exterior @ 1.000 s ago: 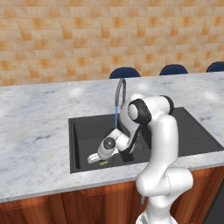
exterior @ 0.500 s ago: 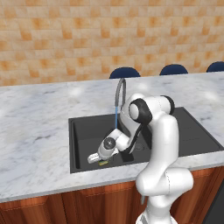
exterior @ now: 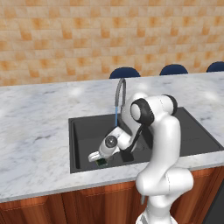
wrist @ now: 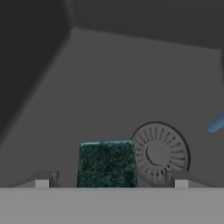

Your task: Soak the sponge with water for a few seconds and then drop it inside the sink.

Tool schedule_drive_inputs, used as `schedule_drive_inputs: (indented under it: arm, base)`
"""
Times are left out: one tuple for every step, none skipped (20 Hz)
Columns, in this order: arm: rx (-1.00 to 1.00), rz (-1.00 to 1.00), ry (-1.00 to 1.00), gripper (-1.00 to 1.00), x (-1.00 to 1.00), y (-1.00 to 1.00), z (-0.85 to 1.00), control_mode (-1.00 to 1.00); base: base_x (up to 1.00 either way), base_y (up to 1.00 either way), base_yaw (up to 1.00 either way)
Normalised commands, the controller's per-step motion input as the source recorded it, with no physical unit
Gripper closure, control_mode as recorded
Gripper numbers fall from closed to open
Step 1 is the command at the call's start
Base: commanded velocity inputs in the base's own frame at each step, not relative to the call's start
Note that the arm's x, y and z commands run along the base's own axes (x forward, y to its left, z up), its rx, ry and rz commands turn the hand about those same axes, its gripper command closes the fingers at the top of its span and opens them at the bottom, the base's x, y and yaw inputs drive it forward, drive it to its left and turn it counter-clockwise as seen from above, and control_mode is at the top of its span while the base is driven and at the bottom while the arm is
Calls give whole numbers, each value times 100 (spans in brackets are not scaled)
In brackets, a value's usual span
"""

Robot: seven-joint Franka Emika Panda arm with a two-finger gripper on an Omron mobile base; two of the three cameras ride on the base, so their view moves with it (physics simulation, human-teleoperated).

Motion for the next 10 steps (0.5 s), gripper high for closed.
schedule_drive_inputs:
  arm:
    - [0, 0, 0, -100, 0, 0, 74, -100]
    - [0, 0, 0, -100, 0, 0, 79, -100]
    - [0, 0, 0, -100, 0, 0, 77, -100]
    - [0, 0, 0, -100, 0, 0, 72, -100]
    - [0, 0, 0, -100, 0, 0, 66, -100]
    - [0, 0, 0, -100, 0, 3, 63, -100]
    - [0, 0, 0, -100, 0, 9, 64, -100]
    - [0, 0, 0, -100, 0, 12, 64, -100]
    - [0, 0, 0, -100, 0, 10, 64, -100]
    - [0, 0, 0, -100, 0, 11, 66, -100]
  base:
    - [0, 0, 0]
    - [0, 0, 0]
    - [0, 0, 0]
    - [0, 0, 0]
    - [0, 0, 0]
    - [0, 0, 0]
    - [0, 0, 0]
    - [0, 0, 0]
    - [0, 0, 0]
    - [0, 0, 0]
